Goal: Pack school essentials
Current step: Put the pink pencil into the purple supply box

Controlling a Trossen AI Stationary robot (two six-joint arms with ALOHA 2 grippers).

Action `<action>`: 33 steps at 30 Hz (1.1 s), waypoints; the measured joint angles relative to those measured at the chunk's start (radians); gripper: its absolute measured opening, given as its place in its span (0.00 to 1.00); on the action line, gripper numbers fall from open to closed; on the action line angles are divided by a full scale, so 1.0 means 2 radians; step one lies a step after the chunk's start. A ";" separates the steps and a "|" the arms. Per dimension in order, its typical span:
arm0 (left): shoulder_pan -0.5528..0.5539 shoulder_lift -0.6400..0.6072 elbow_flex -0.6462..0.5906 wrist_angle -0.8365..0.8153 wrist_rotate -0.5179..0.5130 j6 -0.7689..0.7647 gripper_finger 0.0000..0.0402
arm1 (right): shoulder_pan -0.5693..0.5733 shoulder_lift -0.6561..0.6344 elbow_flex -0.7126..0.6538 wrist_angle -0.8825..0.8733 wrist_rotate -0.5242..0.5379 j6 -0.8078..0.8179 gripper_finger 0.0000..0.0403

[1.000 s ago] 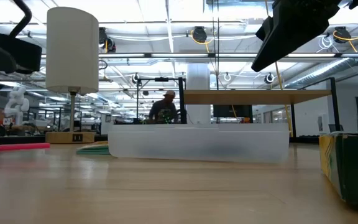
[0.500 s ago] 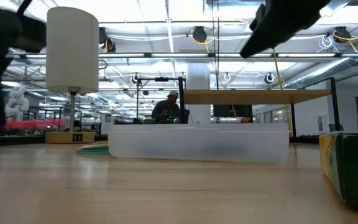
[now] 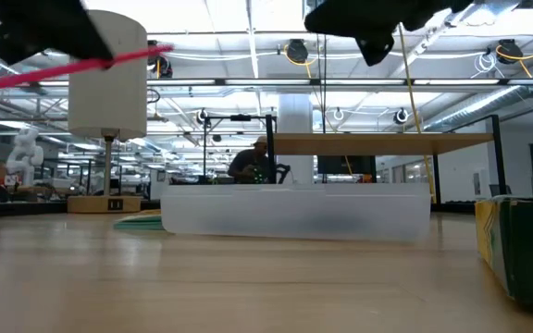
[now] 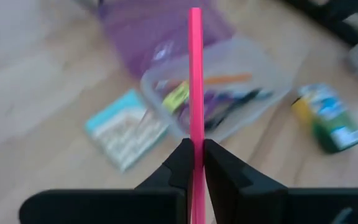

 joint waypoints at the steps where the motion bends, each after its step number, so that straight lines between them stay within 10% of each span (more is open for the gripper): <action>1: 0.004 -0.004 0.000 0.018 -0.007 0.023 0.09 | -0.002 0.000 -0.008 0.023 0.000 -0.002 0.00; 16: 0.077 -0.009 0.000 0.414 -0.019 0.437 0.09 | -0.012 0.000 -0.053 0.177 0.000 -0.026 0.00; 33: 0.118 0.101 0.001 0.725 0.085 0.597 0.09 | 0.000 0.017 -0.053 0.256 0.001 -0.070 0.24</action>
